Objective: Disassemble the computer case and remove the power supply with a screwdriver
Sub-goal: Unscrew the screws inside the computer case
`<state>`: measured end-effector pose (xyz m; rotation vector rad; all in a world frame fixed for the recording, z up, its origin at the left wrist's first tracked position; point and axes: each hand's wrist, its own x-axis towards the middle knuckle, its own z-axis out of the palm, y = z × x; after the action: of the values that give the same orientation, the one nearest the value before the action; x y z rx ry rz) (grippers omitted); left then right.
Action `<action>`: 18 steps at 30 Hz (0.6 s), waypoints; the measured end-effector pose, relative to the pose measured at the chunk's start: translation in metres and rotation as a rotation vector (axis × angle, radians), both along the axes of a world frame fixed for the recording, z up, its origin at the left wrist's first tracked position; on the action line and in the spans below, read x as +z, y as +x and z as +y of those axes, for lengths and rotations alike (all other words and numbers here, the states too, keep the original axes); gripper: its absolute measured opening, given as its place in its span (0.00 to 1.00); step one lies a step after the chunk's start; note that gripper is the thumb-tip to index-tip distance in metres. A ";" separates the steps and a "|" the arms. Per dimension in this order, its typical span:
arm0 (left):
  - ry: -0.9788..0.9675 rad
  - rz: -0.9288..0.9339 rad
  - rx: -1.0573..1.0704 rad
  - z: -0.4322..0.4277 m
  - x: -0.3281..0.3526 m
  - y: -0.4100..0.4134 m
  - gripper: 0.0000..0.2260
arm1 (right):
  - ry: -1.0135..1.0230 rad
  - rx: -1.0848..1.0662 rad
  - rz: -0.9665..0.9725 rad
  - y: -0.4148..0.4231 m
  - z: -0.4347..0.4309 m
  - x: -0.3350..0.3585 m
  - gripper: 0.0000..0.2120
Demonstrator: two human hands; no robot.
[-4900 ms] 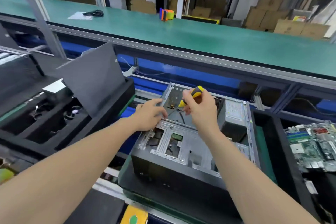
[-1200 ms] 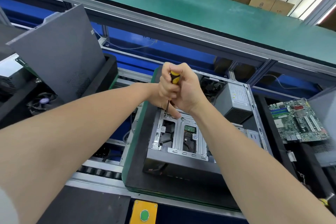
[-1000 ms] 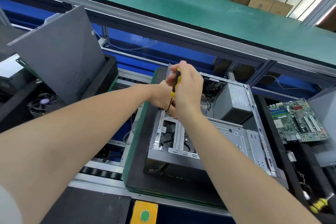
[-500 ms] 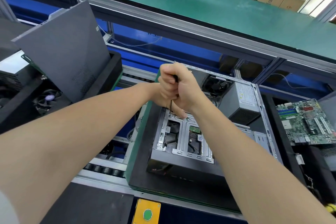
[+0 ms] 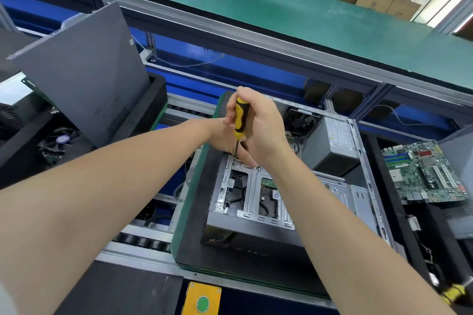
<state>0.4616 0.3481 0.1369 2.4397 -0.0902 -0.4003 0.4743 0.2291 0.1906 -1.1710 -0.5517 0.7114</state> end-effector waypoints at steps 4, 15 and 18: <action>-0.008 -0.057 0.061 -0.003 0.004 0.000 0.10 | -0.028 -0.281 -0.052 -0.010 0.001 -0.001 0.12; -0.004 -0.080 -0.055 0.008 -0.012 0.011 0.12 | 0.050 -0.019 0.046 0.014 -0.005 -0.005 0.13; 0.041 -0.071 -0.049 0.007 -0.014 0.012 0.19 | 0.045 0.235 0.099 0.026 -0.005 -0.004 0.15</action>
<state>0.4739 0.3553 0.1227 2.4963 -0.1737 -0.3403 0.5005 0.2244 0.1864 -1.0329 -0.6249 0.9482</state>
